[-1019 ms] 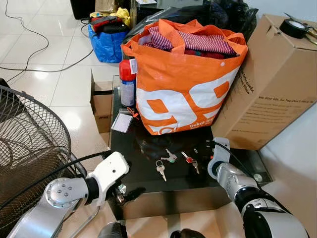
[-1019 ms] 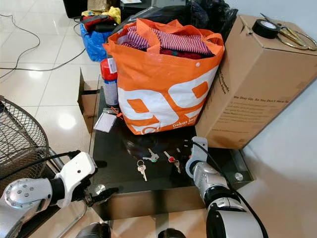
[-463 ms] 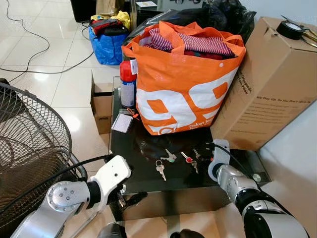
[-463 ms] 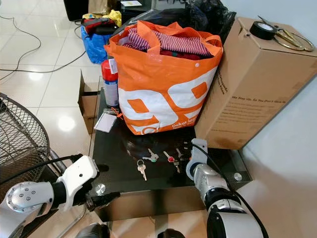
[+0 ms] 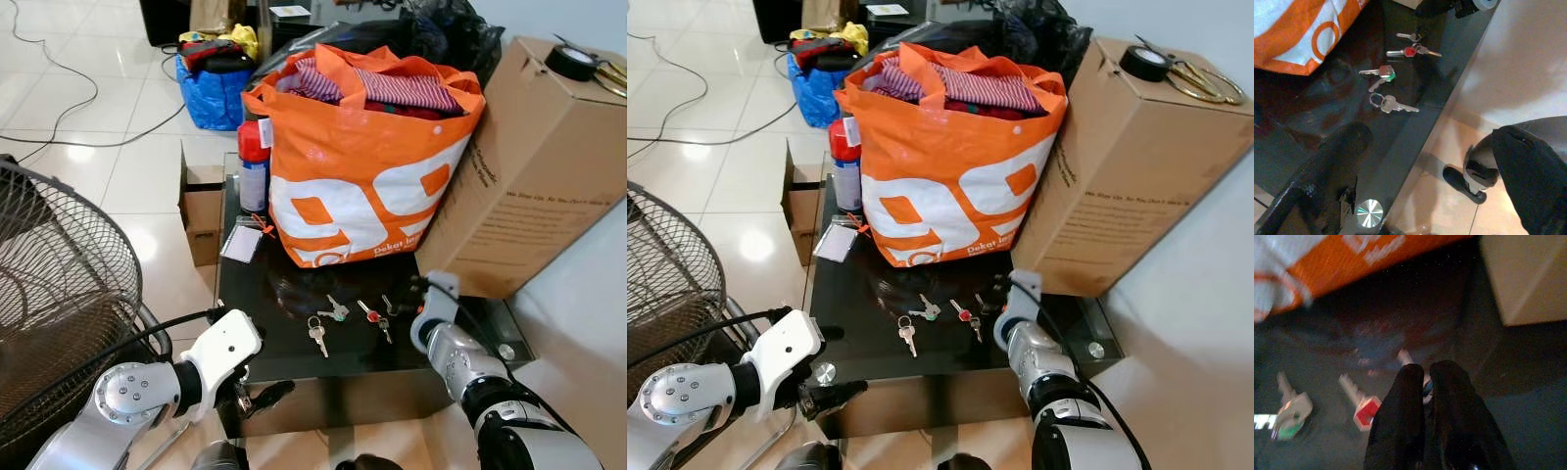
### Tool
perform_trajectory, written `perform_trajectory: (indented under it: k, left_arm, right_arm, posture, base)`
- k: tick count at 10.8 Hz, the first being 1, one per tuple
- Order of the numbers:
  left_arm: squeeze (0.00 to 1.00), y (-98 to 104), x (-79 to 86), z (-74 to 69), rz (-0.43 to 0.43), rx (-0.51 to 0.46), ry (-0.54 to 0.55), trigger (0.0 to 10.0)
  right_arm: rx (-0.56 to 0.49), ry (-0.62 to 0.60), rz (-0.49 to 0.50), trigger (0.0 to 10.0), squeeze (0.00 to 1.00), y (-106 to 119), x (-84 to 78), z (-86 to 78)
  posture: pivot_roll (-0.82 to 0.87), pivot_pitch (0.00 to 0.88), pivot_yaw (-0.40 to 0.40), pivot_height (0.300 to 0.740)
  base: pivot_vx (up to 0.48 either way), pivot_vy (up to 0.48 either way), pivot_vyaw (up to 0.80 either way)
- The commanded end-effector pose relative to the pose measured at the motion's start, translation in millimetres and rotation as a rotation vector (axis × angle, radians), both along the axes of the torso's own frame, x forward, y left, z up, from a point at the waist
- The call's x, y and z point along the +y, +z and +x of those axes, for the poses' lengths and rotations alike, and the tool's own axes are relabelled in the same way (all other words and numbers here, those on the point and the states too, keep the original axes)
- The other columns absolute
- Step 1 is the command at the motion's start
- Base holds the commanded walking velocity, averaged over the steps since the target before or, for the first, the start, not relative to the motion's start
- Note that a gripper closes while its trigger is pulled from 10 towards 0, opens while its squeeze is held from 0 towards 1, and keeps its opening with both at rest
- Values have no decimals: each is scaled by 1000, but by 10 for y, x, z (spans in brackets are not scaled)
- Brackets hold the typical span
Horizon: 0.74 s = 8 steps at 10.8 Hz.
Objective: Hang keys on a hook
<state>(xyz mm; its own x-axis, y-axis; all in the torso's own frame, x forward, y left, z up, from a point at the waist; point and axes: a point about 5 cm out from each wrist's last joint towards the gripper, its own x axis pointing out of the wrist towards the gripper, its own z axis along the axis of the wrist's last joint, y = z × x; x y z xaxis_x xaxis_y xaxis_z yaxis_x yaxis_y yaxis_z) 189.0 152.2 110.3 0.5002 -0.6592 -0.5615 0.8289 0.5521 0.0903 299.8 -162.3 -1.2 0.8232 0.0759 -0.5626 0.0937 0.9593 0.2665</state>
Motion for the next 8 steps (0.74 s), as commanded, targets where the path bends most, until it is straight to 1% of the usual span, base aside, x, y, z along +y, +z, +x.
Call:
perform_trajectory:
  k: [1, 2, 4, 6, 8]
  left_arm:
    - [0, 51, -32, 5, -12, -16, -7, 10000]
    - [0, 55, -35, 10, -11, -18, -10, 10000]
    - [0, 61, -49, 13, -16, -19, -8, 10000]
    - [0, 65, -53, 4, -22, -23, 4, 10000]
    - [0, 82, -56, -17, -29, -28, 17, 10000]
  right_arm:
    - [-21, -62, -2, 10000, 1000, 9, -89, -8]
    - [-25, -33, -44, 10000, 1000, 20, -78, 5]
    - [-1, 1, -81, 10000, 1000, -15, -45, -17]
    - [0, -7, -52, 10000, 1000, -38, -24, -40]
    - [-5, -16, -37, 10000, 1000, -63, -41, -72]
  posture:
    - [-5, 36, -121, 740]
    - [-4, 36, -118, 740]
    - [1, 36, -120, 740]
    - [3, 32, -123, 740]
    - [10, 34, -124, 740]
  base:
    - [0, 0, 0]
    - [0, 0, 0]
    - [0, 0, 0]
    - [0, 0, 0]
    - [0, 0, 0]
